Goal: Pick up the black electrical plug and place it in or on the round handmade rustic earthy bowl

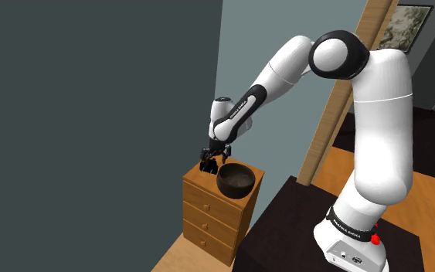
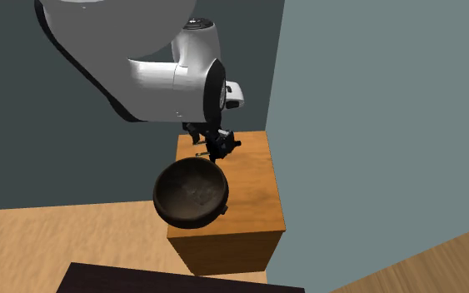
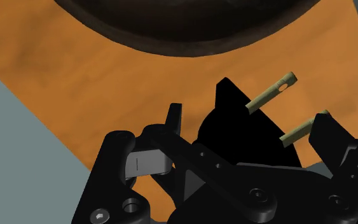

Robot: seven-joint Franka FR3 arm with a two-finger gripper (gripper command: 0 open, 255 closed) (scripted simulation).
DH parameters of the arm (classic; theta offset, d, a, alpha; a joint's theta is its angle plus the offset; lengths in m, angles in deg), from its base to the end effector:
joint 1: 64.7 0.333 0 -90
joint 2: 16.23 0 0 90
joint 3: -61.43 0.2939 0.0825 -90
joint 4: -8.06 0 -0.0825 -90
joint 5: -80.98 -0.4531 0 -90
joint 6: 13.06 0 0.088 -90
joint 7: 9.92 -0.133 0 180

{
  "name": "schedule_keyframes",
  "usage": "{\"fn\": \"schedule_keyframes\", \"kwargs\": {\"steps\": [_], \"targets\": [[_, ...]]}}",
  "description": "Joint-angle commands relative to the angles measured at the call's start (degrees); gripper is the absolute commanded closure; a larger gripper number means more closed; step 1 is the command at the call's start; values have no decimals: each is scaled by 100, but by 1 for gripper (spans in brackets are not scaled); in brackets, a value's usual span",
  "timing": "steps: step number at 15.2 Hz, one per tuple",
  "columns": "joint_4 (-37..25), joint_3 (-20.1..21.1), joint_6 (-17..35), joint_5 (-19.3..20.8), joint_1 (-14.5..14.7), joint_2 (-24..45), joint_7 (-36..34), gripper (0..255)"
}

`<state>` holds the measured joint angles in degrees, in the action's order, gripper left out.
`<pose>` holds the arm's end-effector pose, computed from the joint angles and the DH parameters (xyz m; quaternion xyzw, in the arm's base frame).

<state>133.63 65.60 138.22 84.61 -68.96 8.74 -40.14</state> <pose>0.5835 0.0038 0.0795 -0.9712 0.2380 -0.0072 0.0018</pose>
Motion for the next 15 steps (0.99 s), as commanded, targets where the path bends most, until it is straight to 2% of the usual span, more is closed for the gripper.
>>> {"fn": "schedule_keyframes", "kwargs": {"steps": [1,6,14,15], "targets": [[-109,-24,112,31,37,216,-50,0],[-188,-63,367,69,66,550,-78,0],[-190,-63,366,69,66,551,-78,0],[-189,-63,366,69,66,551,-78,255]]}}
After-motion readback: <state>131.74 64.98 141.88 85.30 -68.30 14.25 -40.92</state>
